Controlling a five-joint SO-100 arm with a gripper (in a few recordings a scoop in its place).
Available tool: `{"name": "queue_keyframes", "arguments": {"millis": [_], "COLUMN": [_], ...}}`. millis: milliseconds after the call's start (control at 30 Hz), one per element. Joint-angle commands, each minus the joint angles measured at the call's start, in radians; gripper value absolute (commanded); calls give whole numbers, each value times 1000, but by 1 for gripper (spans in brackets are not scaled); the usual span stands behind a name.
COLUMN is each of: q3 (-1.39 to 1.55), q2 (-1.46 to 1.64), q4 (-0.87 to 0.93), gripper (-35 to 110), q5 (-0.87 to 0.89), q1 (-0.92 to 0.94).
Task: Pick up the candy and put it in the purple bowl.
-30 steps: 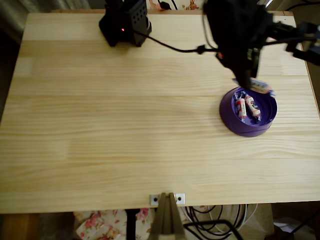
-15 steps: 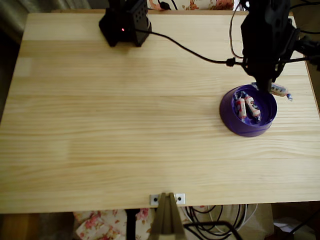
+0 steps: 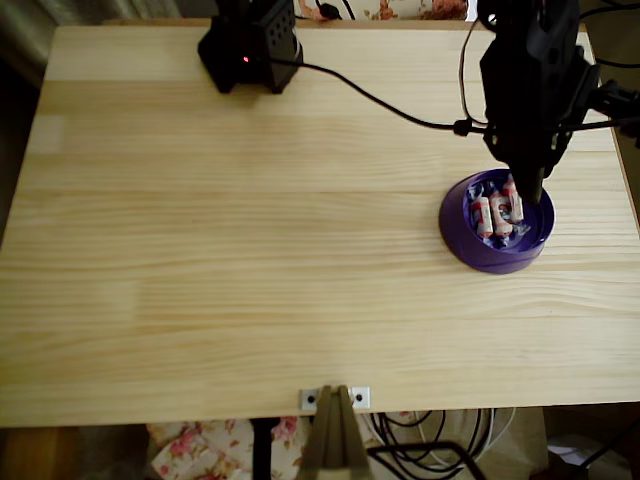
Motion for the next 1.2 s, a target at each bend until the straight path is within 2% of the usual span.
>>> {"name": "queue_keyframes", "arguments": {"millis": [0, 133, 367, 500, 700, 833, 1167], "q3": [-21, -57, -186, -143, 87, 147, 515], "q2": [78, 158, 209, 264, 506, 554, 732], "q4": [-5, 66, 302, 380, 299, 299, 155], "gripper": [10, 0, 0, 0, 0, 0, 0], "q5": [9, 14, 91, 86, 26, 28, -35], "q1": [23, 118, 396, 563, 776, 896, 1085]}}
